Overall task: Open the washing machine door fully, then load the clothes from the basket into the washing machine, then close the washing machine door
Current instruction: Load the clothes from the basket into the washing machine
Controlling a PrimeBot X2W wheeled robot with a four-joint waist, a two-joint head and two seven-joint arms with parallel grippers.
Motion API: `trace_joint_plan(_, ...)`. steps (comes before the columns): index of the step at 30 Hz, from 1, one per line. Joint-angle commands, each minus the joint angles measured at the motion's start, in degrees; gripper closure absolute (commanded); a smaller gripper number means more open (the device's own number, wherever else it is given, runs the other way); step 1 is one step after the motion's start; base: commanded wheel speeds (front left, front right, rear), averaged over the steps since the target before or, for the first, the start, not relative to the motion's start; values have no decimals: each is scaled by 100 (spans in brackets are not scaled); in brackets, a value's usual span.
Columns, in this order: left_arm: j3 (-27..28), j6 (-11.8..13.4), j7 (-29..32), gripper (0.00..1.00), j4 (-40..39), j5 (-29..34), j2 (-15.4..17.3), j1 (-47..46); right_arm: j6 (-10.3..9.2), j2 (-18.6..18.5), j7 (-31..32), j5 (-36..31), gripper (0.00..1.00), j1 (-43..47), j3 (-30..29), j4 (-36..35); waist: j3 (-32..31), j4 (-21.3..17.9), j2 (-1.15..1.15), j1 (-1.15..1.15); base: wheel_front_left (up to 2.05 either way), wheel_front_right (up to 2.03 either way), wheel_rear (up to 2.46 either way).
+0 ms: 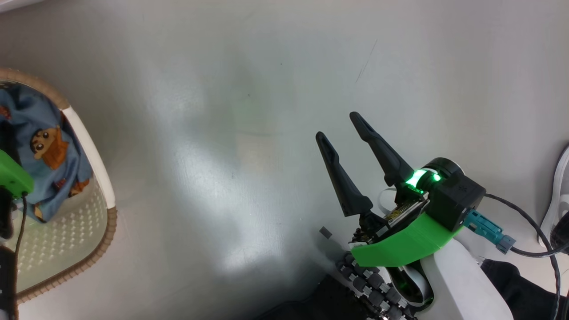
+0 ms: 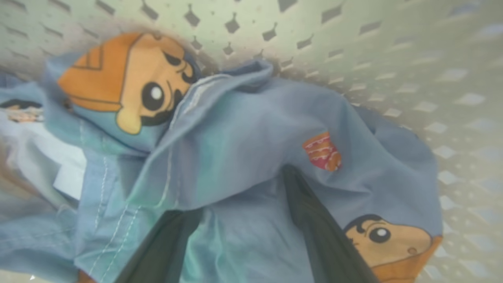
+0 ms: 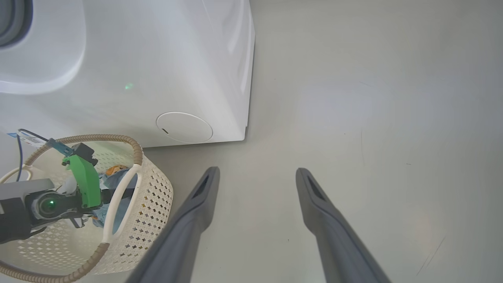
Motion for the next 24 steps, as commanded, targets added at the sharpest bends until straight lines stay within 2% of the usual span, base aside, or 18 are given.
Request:
trace_joint_plan(1, 90, 49, -2, 9, -27, -53, 217, 54, 9, 2, -27, 100, 0, 149, 91, -125, 27, -2, 0, 0, 0, 0, 0)
trace_joint_plan(2, 82, 50, -9, 20, -12, -52, 225, 35, 9, 2, -27, 96, 0, 145, 86, -127, 37, -2, 0, 0, 0, 0, 0)
trace_joint_plan(3, 74, 50, -19, 39, 3, -51, 231, 15, 9, 2, -27, 92, 0, 141, 80, -130, 47, -2, 0, 0, 0, 0, 0)
trace_joint_plan(4, 64, 50, -29, 54, 20, -49, 235, -4, 9, 2, -27, 89, 0, 137, 74, -133, 55, 0, 0, 0, 0, 0, 0)
trace_joint_plan(6, 38, 46, -54, 69, 54, -43, 234, -38, 9, 2, -27, 82, 0, 130, 60, -141, 65, 8, 0, 0, 0, 0, 0)
trace_joint_plan(7, 24, 39, -69, 87, 70, -43, 230, -53, 9, 2, -27, 78, 0, 128, 53, -143, 67, 14, 0, 0, 0, 0, 0)
trace_joint_plan(8, 11, 32, -89, 100, 85, -42, 225, -69, 9, 2, -27, 72, 0, 126, 45, -143, 69, 22, 0, 0, 0, 0, 0)
trace_joint_plan(15, -43, -17, -279, 100, 166, -67, 186, -105, 9, 2, -27, 30, 0, 102, -11, -131, 24, 112, 0, 0, 0, 0, 0)
trace_joint_plan(24, -75, -208, -754, 100, 160, -192, -20, 275, 9, 2, -27, -130, 0, 98, -188, -100, -378, 395, 0, 0, 0, 0, 0)
